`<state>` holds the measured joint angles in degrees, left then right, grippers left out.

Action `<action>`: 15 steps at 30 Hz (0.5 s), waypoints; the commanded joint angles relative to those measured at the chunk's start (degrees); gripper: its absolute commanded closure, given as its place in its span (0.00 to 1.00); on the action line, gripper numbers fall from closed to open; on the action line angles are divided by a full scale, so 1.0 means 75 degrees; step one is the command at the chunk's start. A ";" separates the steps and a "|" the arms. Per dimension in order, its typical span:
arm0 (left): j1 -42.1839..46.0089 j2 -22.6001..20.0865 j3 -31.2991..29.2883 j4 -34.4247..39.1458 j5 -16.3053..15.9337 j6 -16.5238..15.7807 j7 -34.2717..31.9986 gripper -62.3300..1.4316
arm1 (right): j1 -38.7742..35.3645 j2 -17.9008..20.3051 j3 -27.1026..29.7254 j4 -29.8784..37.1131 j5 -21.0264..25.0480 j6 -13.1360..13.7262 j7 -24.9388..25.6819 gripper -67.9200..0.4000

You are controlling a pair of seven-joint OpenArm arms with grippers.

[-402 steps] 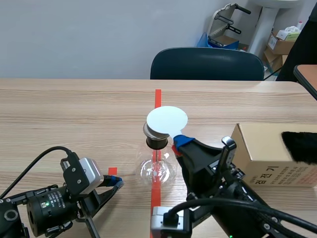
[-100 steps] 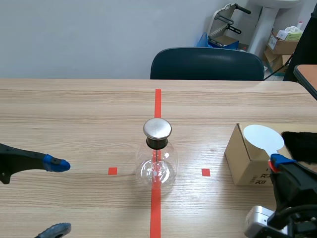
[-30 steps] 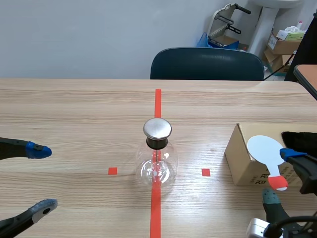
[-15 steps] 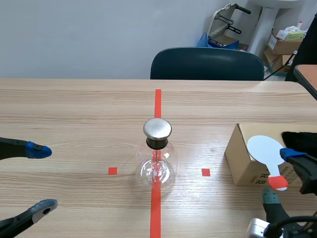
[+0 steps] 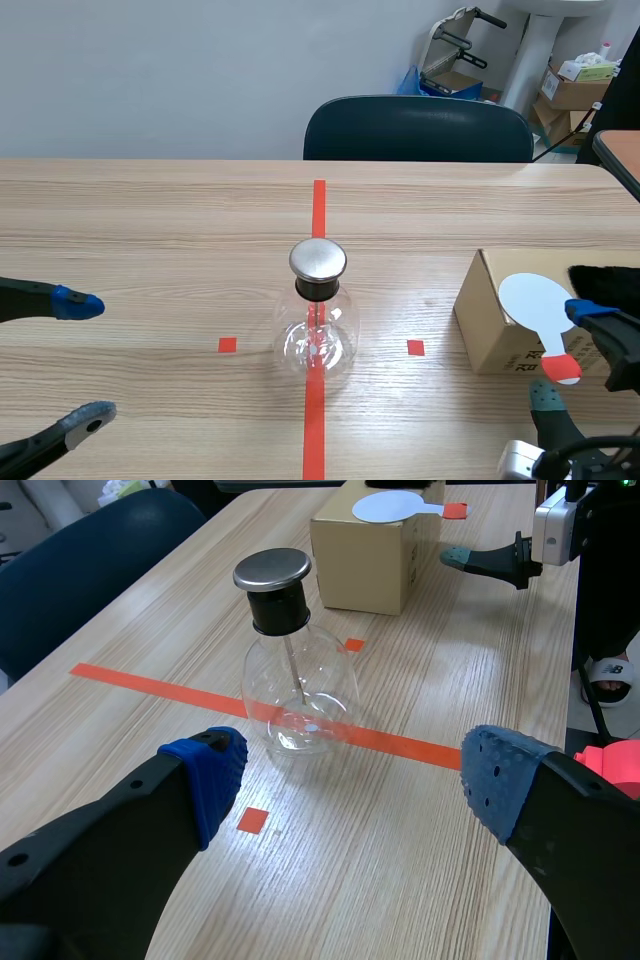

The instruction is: Do the electroscope experiment

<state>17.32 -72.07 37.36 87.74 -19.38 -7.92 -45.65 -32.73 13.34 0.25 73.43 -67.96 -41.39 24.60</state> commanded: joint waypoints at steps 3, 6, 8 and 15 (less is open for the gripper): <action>0.0015 -0.0026 -0.0029 0.0085 -0.0026 -0.0020 -0.0117 0.25 | 0.0070 0.0041 -0.0026 0.0052 0.0041 -0.0463 0.0023 0.00; 0.0015 -0.0026 -0.0029 0.0085 -0.0026 -0.0020 -0.0117 0.24 | 0.0070 0.0041 -0.0026 0.0052 0.0041 -0.0463 0.0023 0.00; 0.0015 -0.0026 -0.0029 0.0085 -0.0026 -0.0020 -0.0117 0.25 | 0.0067 0.0041 -0.0026 0.0052 0.0041 -0.0463 0.0023 0.00; 0.0015 -0.0026 -0.0029 0.0085 -0.0026 -0.0020 -0.0117 0.25 | 0.0067 0.0050 -0.0026 0.0052 0.0041 -0.0463 -0.0026 0.00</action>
<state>17.32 -72.07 37.36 87.74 -19.38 -7.92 -45.65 -32.73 13.34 0.25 73.43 -67.96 -41.39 24.56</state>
